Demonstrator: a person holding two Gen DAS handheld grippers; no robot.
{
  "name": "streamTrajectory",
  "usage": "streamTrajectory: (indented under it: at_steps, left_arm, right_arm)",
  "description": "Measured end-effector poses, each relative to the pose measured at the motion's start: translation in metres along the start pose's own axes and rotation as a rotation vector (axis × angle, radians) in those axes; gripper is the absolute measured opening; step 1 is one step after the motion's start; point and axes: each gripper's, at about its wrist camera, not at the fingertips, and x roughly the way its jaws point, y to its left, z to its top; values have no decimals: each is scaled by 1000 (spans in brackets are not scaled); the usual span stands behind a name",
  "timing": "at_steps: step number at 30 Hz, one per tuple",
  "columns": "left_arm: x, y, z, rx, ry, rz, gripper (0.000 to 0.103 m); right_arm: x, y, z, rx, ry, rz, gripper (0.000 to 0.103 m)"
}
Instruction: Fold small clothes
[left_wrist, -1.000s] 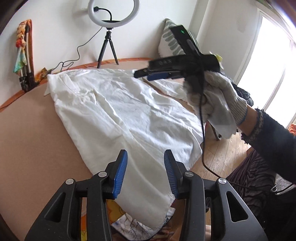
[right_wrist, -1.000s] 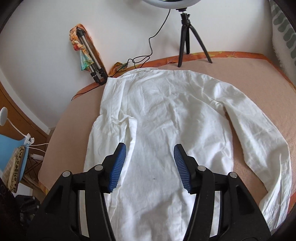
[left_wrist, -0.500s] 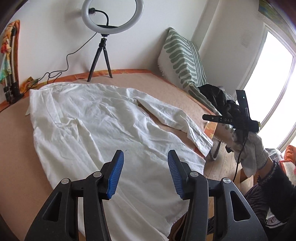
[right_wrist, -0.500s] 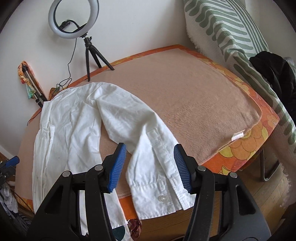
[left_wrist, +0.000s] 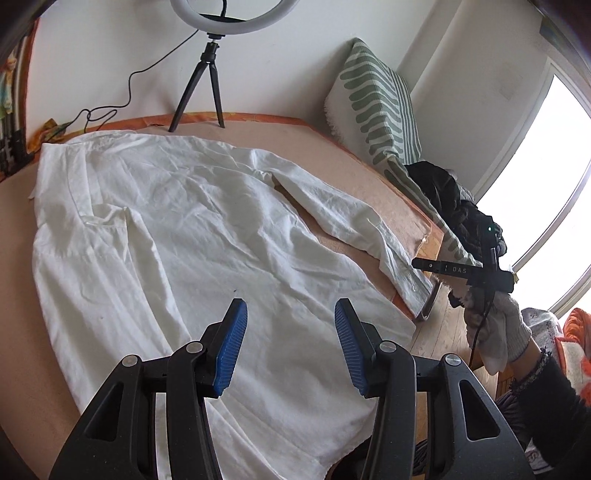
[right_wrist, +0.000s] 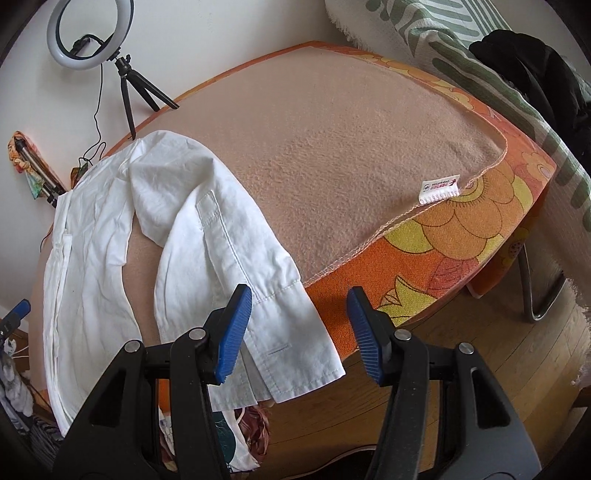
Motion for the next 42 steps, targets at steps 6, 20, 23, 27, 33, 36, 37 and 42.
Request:
streamTrajectory:
  at_steps: [6, 20, 23, 27, 33, 36, 37, 42]
  left_arm:
    - [1, 10, 0, -21, -3, 15, 48]
    - [-3, 30, 5, -98, -26, 15, 48]
    - [-5, 35, 7, -134, -29, -6, 48]
    - [-6, 39, 8, -159, -33, -17, 48]
    - [-9, 55, 29, -227, -37, -34, 56]
    - [-6, 65, 55, -265, -38, -54, 65]
    - [-2, 68, 66, -276, -34, -65, 66]
    - [39, 81, 121, -301, 5, -60, 67]
  right_arm:
    - [2, 15, -3, -58, 1, -32, 26]
    - [-88, 95, 10, -189, -236, 107, 6]
    - [-93, 139, -2, -318, -218, 177, 6]
    - [-80, 184, -30, -455, -136, 253, 6]
    - [-54, 227, -73, -632, -40, 251, 6]
    - [-48, 236, -84, -686, -18, 242, 6]
    - [-47, 238, -86, -700, -15, 242, 6]
    - [-51, 238, -91, -747, -5, 244, 6]
